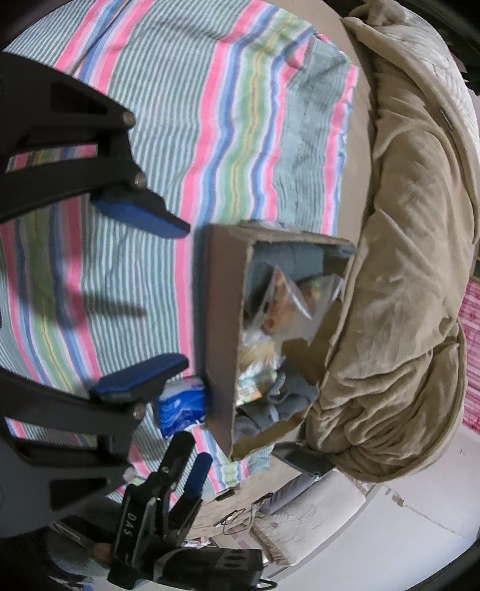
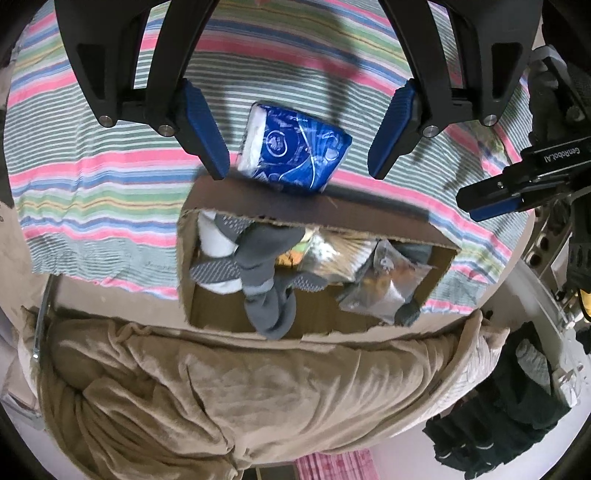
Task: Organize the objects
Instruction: 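Grasp the blue tissue pack with the right tool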
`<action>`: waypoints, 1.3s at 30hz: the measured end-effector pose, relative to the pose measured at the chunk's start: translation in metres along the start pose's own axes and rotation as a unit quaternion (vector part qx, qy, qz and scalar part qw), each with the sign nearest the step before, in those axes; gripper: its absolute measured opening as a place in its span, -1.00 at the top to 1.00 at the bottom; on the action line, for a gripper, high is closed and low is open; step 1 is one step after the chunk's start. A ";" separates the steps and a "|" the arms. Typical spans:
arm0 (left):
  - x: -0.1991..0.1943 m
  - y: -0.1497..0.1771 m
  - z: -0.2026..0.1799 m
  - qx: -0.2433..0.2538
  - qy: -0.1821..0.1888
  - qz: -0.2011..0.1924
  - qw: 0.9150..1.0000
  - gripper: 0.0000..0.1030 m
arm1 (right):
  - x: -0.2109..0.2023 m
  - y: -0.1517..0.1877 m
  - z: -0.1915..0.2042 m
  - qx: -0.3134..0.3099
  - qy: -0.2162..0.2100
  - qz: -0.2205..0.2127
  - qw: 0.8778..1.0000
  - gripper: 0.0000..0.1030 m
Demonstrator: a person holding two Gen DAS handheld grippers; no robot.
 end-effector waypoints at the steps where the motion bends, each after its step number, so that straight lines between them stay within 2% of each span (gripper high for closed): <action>1: 0.000 0.002 0.003 -0.006 -0.001 0.000 1.000 -0.59 | 0.003 0.001 0.001 0.001 0.000 0.003 1.000 -0.56; 7: 0.003 0.007 0.010 -0.013 -0.006 0.003 1.000 -0.61 | 0.020 0.008 0.002 0.005 -0.002 0.024 1.000 -0.67; 21: 0.010 0.018 0.013 -0.017 -0.008 0.018 1.000 -0.61 | 0.050 0.020 -0.002 0.006 0.032 0.061 0.998 -0.67; 31: 0.006 0.017 0.012 -0.015 -0.009 0.014 1.000 -0.61 | 0.043 0.020 0.006 0.003 0.013 0.065 0.998 -0.53; 39: -0.003 0.013 0.012 -0.013 -0.011 0.006 1.000 -0.61 | 0.019 0.012 0.025 -0.018 -0.005 0.045 0.999 -0.52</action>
Point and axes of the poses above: each gripper's, at about its wrist camera, not at the fingertips, and x roughly the way its jaws point, z to its left, y to its underside, the point moved 2 cm from there along x, roughly the way its jaws point, and after that the axes turned 7 degrees about -y, right-handed, at the moved point
